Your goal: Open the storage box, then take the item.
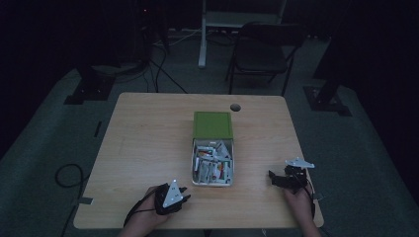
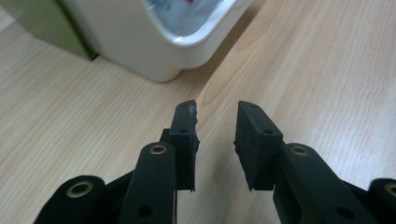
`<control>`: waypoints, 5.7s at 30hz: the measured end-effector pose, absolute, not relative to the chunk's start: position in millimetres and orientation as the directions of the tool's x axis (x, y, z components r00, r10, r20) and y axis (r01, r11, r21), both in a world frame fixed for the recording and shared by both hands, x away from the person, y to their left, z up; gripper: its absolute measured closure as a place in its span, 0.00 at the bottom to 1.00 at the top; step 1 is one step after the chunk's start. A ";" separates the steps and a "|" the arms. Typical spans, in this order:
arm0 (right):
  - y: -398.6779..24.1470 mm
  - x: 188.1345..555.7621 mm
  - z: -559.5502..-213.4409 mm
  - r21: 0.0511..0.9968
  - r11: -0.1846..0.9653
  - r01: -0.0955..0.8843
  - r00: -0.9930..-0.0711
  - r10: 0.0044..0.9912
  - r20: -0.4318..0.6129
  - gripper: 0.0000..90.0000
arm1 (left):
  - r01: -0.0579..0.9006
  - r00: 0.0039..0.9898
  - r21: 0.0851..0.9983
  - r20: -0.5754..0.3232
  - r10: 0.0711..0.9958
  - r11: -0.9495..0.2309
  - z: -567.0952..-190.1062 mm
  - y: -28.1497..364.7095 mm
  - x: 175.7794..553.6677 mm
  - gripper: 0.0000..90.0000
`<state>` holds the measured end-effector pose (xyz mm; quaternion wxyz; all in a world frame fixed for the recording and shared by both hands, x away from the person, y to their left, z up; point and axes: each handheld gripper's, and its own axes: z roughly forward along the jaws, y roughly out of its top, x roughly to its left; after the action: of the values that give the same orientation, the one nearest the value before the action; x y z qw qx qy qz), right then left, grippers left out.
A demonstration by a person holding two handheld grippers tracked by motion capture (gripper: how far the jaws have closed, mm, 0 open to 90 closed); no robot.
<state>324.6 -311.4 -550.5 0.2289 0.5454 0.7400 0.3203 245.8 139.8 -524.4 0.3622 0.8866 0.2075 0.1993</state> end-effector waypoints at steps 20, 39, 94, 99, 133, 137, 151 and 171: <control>-311.4 324.6 -550.5 0.724 0.200 0.661 -0.300 0.954 0.011 0.14 | 0.338 0.698 0.788 0.158 0.699 -0.515 -519.2 199.0 262.8 0.76; -311.4 324.6 -550.5 0.724 0.200 0.661 -0.300 0.954 0.011 0.14 | 0.408 0.538 0.833 0.111 0.836 -0.373 -526.3 235.6 277.0 0.75; -311.4 325.0 -550.4 0.724 0.201 0.660 -0.303 0.953 0.011 0.14 | 0.633 0.051 0.774 -0.009 0.999 -0.025 -542.1 295.0 296.2 0.01; -311.9 325.2 -550.5 0.723 0.210 0.658 -0.314 0.949 0.010 0.13 | 0.659 0.062 0.751 -0.003 0.998 -0.039 -543.1 294.2 299.3 0.01; -310.6 322.5 -544.5 0.685 0.235 0.689 -0.363 0.931 0.045 0.14 | 0.719 0.145 0.685 0.010 0.989 -0.113 -546.2 290.3 307.3 0.01; -308.9 322.3 -543.0 0.677 0.228 0.699 -0.360 0.931 0.058 0.14 | 0.720 0.144 0.685 0.010 0.990 -0.111 -546.2 290.1 307.4 0.01; -297.3 323.4 -525.0 0.699 0.199 0.687 -0.366 0.926 0.096 0.15 | 0.720 0.143 0.686 0.010 0.990 -0.110 -546.3 289.9 307.4 0.01; -263.3 331.9 -480.5 0.745 0.204 0.635 -0.445 0.885 0.137 0.16 | 0.720 0.144 0.685 0.011 0.990 -0.112 -546.3 290.1 307.4 0.01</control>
<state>331.9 -263.3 -480.5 0.1631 0.5010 0.7584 0.3837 307.4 290.1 -546.3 0.2755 0.7043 0.6067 0.2450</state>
